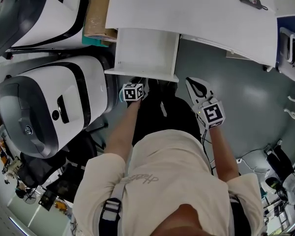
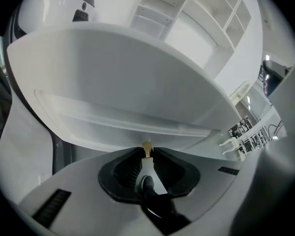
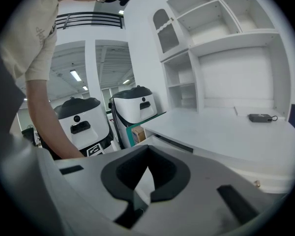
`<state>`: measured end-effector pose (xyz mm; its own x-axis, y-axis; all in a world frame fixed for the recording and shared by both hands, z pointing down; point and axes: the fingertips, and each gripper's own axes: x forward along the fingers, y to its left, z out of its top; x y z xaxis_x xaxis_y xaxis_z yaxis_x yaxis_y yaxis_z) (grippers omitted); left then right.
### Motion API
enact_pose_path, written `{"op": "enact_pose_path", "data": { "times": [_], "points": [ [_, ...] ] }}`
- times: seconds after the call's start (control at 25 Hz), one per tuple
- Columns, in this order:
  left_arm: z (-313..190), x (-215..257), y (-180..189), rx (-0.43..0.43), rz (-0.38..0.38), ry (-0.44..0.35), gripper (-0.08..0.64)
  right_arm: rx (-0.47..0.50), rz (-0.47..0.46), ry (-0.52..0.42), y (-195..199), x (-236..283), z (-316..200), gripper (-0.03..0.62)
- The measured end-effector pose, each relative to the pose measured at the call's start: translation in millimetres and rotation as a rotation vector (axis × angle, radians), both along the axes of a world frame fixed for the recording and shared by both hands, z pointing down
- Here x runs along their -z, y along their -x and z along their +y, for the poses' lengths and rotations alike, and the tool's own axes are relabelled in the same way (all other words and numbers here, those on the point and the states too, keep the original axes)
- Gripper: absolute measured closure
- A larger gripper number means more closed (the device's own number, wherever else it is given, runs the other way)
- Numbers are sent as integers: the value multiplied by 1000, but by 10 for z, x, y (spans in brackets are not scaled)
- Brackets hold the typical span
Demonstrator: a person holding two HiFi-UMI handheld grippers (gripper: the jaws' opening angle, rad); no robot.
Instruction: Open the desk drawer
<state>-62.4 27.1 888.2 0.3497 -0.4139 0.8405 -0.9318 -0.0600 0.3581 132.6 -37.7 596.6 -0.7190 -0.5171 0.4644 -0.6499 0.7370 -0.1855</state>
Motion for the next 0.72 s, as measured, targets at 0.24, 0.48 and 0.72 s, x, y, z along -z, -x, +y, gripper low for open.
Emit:
{"op": "enact_pose_path", "data": {
  "times": [0.24,0.48,0.72],
  "points": [
    [30,50,9,-1,-46,27,482,21,-14,-18,-32,91,-9,594],
    [29,289,14,49,-24,-15,482,29,-26,-28,-143,144,-19,594],
    [77,589,-17,41,-8,-93,483,44,-31,-36,-221,137,29,594]
  ]
}}
